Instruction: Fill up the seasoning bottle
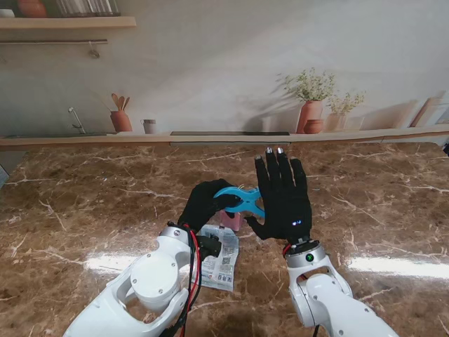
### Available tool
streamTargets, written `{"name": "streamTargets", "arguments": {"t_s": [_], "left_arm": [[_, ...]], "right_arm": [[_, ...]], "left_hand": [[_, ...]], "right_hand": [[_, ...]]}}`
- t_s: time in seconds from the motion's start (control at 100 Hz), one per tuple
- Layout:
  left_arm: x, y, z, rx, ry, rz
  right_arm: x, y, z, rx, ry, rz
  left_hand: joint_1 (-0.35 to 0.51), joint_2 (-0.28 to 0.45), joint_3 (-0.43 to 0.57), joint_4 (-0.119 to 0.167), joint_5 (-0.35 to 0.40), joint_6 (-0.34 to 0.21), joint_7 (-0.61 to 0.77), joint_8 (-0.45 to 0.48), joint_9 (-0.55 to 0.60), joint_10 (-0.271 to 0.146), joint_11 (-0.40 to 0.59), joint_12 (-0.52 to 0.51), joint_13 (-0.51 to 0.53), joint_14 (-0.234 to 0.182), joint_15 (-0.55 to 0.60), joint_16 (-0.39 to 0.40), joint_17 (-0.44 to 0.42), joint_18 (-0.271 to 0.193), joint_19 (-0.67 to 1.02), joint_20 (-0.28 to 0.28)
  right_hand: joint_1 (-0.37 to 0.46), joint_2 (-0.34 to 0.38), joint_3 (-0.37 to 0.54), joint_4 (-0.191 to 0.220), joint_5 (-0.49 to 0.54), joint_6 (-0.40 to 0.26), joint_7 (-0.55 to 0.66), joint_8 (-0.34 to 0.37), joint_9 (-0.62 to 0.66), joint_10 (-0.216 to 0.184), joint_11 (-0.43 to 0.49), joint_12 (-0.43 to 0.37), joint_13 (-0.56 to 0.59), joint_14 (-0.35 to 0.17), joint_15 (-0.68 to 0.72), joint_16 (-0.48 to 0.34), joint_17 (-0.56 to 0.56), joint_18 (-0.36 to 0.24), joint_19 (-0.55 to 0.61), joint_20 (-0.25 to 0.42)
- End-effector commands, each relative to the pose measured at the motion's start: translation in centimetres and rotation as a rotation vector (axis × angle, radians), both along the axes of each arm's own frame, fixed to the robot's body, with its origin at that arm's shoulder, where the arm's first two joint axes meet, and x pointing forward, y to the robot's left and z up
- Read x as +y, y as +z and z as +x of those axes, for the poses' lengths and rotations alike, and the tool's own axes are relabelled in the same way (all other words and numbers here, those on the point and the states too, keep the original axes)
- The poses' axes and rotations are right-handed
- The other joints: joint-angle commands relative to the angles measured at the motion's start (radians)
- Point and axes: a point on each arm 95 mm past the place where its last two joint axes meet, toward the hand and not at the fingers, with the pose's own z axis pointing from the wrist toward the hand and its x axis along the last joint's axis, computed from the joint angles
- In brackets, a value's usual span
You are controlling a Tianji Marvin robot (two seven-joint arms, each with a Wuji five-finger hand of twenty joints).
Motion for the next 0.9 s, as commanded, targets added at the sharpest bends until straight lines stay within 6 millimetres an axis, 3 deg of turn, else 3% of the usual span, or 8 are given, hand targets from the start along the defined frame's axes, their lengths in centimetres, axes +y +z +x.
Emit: {"name": "streamTargets", "arguments": {"t_s": [0.0,0.19,0.28,0.4,0.51,0.68,0.78,0.89], "left_arm": [[-0.2,0.3,-0.1,-0.015,0.011,0.002],[-0.1,0.3,-0.3,-0.009,0.019,-0.011],[0.0,0.3,-0.4,-0.008,0.013,-0.011],[0.0,0.4,-0.5,-0.002,0.003,-0.018],[-0.1,0.4,-0.6,0.001,-0.014,-0.018],[-0.1,0.3,-0.6,0.003,-0.032,-0.016],[-0.1,0.3,-0.6,0.003,-0.036,-0.014],[0.0,0.4,-0.5,-0.001,-0.046,-0.009]], "right_arm": [[-0.2,-0.9,-0.4,0.006,-0.019,-0.015],[-0.4,-1.0,-0.3,-0.058,-0.077,-0.057],[-0.6,-0.8,-0.1,-0.11,-0.096,-0.046],[-0.7,-0.4,0.1,-0.161,-0.119,-0.032],[-0.8,-0.1,0.5,-0.197,-0.111,-0.017],[-0.9,0.1,0.6,-0.194,-0.075,-0.048],[-1.1,0.0,0.9,-0.201,-0.072,-0.06],[-1.2,0.2,1.2,-0.221,-0.064,-0.055]], "left_hand": [[0.068,0.052,0.076,0.005,0.016,-0.235,0.103,0.036,0.04,-0.064,0.032,-0.001,0.019,-0.003,0.034,-0.007,-0.005,-0.038,0.033,0.03],[0.07,0.052,0.078,0.005,0.018,-0.229,0.101,0.033,0.04,-0.057,0.032,-0.003,0.016,0.003,0.035,-0.007,-0.009,-0.037,0.033,0.031],[0.068,0.052,0.077,0.005,0.019,-0.23,0.101,0.033,0.04,-0.057,0.032,-0.003,0.016,0.003,0.035,-0.007,-0.008,-0.037,0.033,0.032],[0.068,0.051,0.078,0.006,0.019,-0.23,0.101,0.033,0.041,-0.057,0.033,-0.004,0.018,0.003,0.036,-0.007,-0.009,-0.038,0.033,0.032],[0.067,0.051,0.077,0.007,0.02,-0.23,0.099,0.031,0.04,-0.057,0.032,-0.005,0.017,0.005,0.036,-0.008,-0.011,-0.038,0.032,0.032],[0.068,0.055,0.074,0.009,0.02,-0.232,0.095,0.032,0.04,-0.059,0.032,-0.005,0.011,0.002,0.033,-0.01,-0.013,-0.04,0.03,0.032],[0.069,0.056,0.073,0.01,0.02,-0.232,0.094,0.033,0.038,-0.059,0.031,-0.005,0.011,0.002,0.033,-0.01,-0.013,-0.041,0.029,0.031],[0.068,0.058,0.072,0.012,0.02,-0.234,0.092,0.036,0.037,-0.061,0.031,-0.004,0.004,0.001,0.029,-0.012,-0.016,-0.043,0.027,0.031]], "right_hand": [[0.039,-0.032,0.001,0.006,-0.021,0.044,-0.011,0.018,-0.024,0.033,-0.007,-0.019,-0.034,0.013,-0.02,-0.024,-0.019,-0.013,-0.039,-0.006],[0.164,-0.087,0.035,0.021,-0.011,0.002,0.05,0.077,0.024,-0.021,0.062,0.031,0.021,-0.015,0.034,-0.007,0.013,-0.026,0.005,0.087],[0.247,-0.063,0.065,0.049,0.057,-0.039,0.105,0.103,0.096,-0.053,0.126,0.075,0.083,-0.025,0.075,0.005,0.047,-0.024,0.063,0.086],[0.351,-0.01,0.187,0.081,0.161,-0.119,0.175,0.126,0.23,-0.121,0.222,0.141,0.209,-0.048,0.136,0.024,0.125,-0.019,0.162,0.059],[0.393,0.061,0.262,0.099,0.246,-0.199,0.232,0.148,0.347,-0.177,0.27,0.176,0.311,-0.087,0.168,0.029,0.2,-0.025,0.231,0.04],[0.379,0.003,0.219,0.074,0.286,-0.261,0.24,0.157,0.368,-0.217,0.262,0.182,0.315,-0.125,0.163,0.024,0.21,-0.024,0.272,0.019],[0.388,0.018,0.229,0.074,0.334,-0.314,0.342,0.254,0.409,-0.23,0.285,0.214,0.342,-0.129,0.176,0.029,0.233,-0.027,0.308,0.0],[0.393,-0.036,0.194,0.05,0.373,-0.407,0.499,0.434,0.475,-0.271,0.386,0.317,0.392,-0.135,0.209,0.049,0.254,-0.028,0.346,-0.016]]}}
